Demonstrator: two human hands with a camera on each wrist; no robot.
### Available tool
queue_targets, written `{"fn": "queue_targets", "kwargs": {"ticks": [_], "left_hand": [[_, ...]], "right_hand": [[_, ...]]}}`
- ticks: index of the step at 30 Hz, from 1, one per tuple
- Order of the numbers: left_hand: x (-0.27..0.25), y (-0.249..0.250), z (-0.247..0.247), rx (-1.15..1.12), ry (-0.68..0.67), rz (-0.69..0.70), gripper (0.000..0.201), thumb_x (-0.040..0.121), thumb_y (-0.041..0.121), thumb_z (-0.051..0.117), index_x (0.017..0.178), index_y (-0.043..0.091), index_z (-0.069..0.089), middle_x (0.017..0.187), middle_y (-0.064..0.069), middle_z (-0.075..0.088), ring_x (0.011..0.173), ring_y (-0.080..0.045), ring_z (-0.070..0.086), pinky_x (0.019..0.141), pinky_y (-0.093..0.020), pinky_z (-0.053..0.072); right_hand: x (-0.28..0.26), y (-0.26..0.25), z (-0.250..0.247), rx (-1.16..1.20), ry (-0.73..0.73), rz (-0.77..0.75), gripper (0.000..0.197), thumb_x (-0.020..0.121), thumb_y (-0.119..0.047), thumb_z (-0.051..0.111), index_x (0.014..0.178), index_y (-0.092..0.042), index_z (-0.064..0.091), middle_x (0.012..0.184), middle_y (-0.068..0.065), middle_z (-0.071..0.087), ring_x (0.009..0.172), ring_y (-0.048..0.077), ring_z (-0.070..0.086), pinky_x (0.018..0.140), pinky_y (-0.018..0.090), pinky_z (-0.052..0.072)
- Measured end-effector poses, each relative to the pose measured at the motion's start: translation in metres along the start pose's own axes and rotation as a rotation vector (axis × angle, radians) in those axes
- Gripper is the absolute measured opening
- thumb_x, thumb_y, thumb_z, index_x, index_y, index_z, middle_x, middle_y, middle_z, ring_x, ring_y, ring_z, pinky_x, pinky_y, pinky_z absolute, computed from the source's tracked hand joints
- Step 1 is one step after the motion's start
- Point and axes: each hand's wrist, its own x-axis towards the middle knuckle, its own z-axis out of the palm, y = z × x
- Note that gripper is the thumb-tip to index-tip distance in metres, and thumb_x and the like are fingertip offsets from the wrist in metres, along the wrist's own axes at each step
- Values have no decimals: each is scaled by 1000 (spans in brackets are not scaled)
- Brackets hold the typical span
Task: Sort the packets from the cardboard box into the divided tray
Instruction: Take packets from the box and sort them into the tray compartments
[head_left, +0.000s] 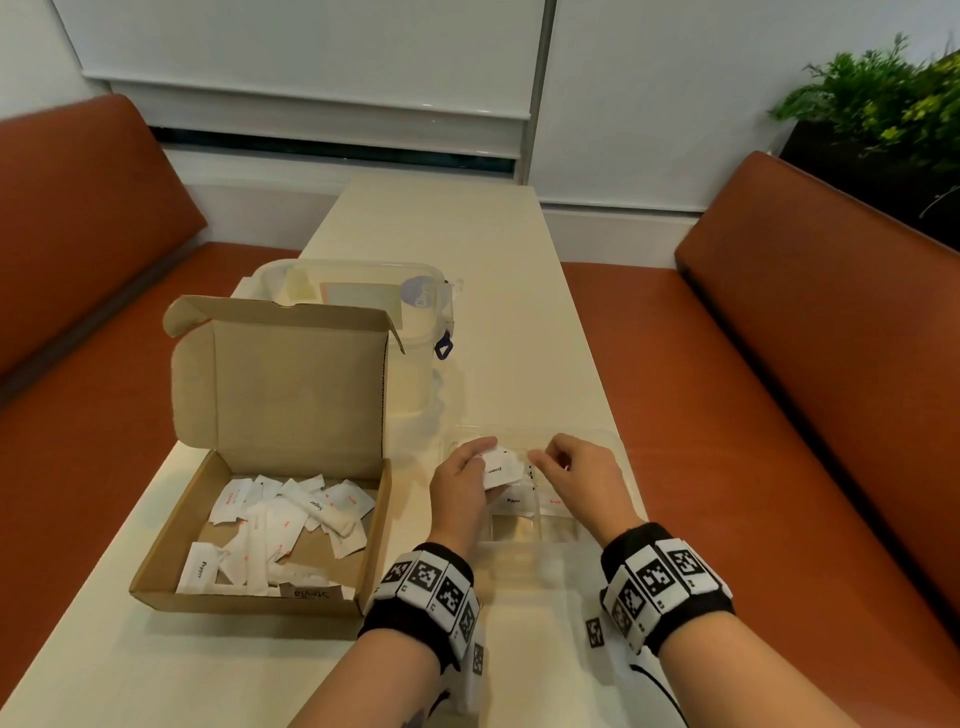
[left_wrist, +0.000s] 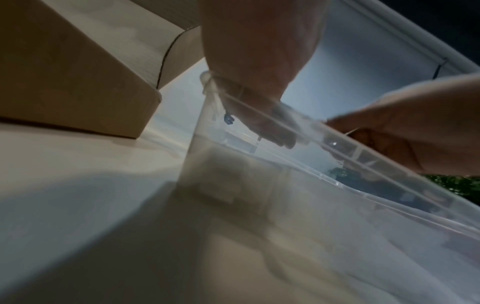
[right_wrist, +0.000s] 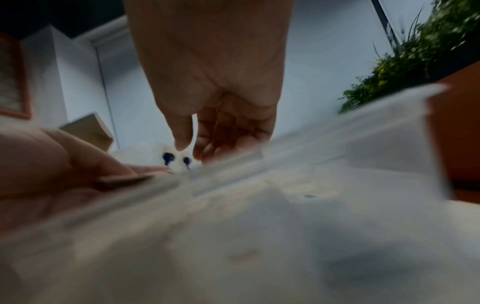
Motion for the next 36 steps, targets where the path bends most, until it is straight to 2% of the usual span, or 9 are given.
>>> {"fn": "queue_targets", "kwargs": {"ticks": [5, 9, 12, 15, 18, 21, 26, 32, 36], "left_hand": [[0, 0, -4, 72, -49, 64, 42, 95, -2, 38, 96, 27, 68, 110, 7, 58, 98, -10, 59, 71, -22, 55], [-1, 0, -6, 72, -81, 67, 44, 94, -2, 41, 102, 32, 67, 119, -5, 59, 105, -22, 62, 72, -25, 56], [-2, 1, -7, 105, -114, 74, 48, 93, -3, 44, 109, 39, 61, 122, -9, 58, 102, -24, 62, 80, -35, 58], [-3, 1, -6, 111, -166, 48, 51, 93, -1, 49, 111, 46, 56, 116, -12, 62, 98, -25, 66, 79, -39, 58], [-2, -1, -7, 144, -208, 4, 52, 89, -2, 55, 114, 43, 55, 112, -12, 63, 100, -27, 66, 77, -38, 59], [-1, -3, -7, 193, -236, -1, 59, 81, -8, 61, 118, 38, 54, 110, -11, 65, 98, -26, 67, 79, -39, 59], [-1, -2, -7, 199, -230, 22, 58, 81, -9, 58, 110, 41, 55, 105, -11, 68, 91, -25, 69, 67, -32, 57], [-2, -1, -6, 178, -225, 25, 59, 83, -11, 54, 110, 41, 55, 106, -13, 66, 93, -27, 68, 65, -29, 56], [-2, -2, -6, 158, -173, 40, 54, 87, -8, 52, 111, 40, 54, 111, -15, 63, 97, -26, 65, 68, -28, 57]], "right_hand": [[0, -23, 10, 279, -148, 168, 32, 77, -35, 76, 65, -13, 56, 66, 4, 63, 55, 11, 54, 51, 20, 42], [-1, -26, 15, 453, -92, 238, 25, 73, -16, 80, 82, -9, 58, 71, 6, 60, 58, 15, 56, 58, 29, 51], [-1, -24, 17, 500, -43, 233, 27, 75, -21, 78, 89, -8, 59, 78, 7, 58, 65, 18, 55, 62, 32, 51], [2, -22, 14, 471, -10, 178, 25, 75, -25, 78, 90, -13, 62, 77, 3, 54, 67, 14, 52, 59, 21, 44], [6, -20, 12, 447, -64, 152, 18, 75, -18, 78, 82, -12, 63, 67, -2, 50, 62, 11, 47, 56, 12, 41], [8, -14, 11, 459, -69, 193, 14, 78, -18, 76, 77, -9, 65, 68, 1, 60, 64, 14, 54, 62, 24, 46], [9, -7, 10, 440, -49, 195, 10, 81, -21, 74, 79, -12, 69, 69, -2, 66, 60, 7, 57, 55, 16, 40], [8, -7, 9, 502, 37, 203, 5, 81, -15, 73, 79, -11, 70, 77, 3, 71, 71, 14, 63, 65, 22, 48], [8, -3, 2, 478, 128, 194, 7, 83, -15, 70, 78, -11, 68, 74, 3, 68, 69, 13, 60, 63, 21, 46]]}}
